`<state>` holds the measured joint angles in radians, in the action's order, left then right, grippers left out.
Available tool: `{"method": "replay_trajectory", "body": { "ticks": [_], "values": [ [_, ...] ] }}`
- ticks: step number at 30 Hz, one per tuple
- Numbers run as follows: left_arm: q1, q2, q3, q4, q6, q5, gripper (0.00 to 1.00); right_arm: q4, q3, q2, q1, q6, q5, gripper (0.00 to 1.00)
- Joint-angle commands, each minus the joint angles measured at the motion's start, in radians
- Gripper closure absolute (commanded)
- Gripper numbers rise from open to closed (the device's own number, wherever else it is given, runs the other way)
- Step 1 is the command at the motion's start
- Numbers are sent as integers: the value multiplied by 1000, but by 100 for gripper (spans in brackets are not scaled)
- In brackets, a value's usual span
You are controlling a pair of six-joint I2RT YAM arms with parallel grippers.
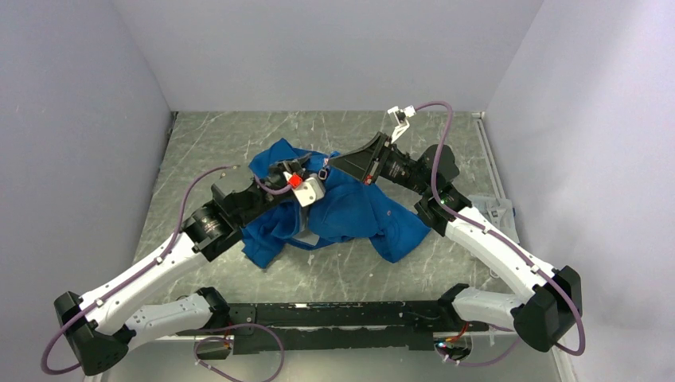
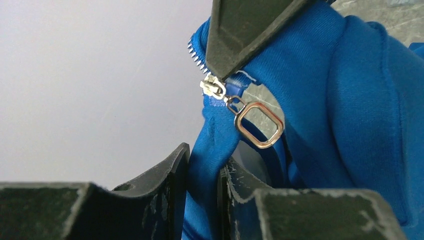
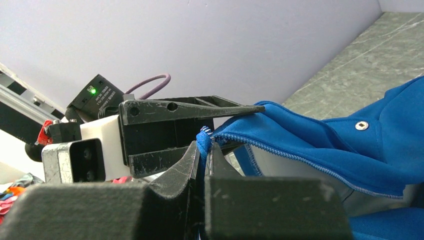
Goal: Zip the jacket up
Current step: Insert the zipper into the jacket.
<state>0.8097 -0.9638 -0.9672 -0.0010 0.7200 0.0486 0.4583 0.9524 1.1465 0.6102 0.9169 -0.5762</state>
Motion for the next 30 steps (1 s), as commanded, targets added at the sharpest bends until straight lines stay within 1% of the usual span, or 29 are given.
{"method": "replay_trajectory", "body": {
  "ticks": [1,5,9,12,16,20,24,25,28,30],
  "values": [
    [14,0,-25,85,43,40,69,95,27,-18,5,12,0,100],
    [27,-6,-24,114,71,45,61,97,24,-18,5,16,1,100],
    [34,-18,-20,138,88,45,60,100,22,-20,5,17,0,100],
    [35,-20,-20,140,91,45,62,99,19,-22,5,16,-1,100],
    [36,-9,-15,128,107,37,70,94,14,-27,5,14,1,100],
    [35,8,-11,102,129,43,83,85,10,-31,6,12,6,100],
    [34,33,7,113,172,103,98,83,9,-22,4,22,7,100],
    [35,42,15,114,190,132,100,85,9,-20,5,26,4,100],
    [37,71,54,133,264,248,100,92,12,-9,5,42,-22,100],
    [36,85,77,138,313,293,100,99,13,-6,5,57,-44,100]
  ]
}}
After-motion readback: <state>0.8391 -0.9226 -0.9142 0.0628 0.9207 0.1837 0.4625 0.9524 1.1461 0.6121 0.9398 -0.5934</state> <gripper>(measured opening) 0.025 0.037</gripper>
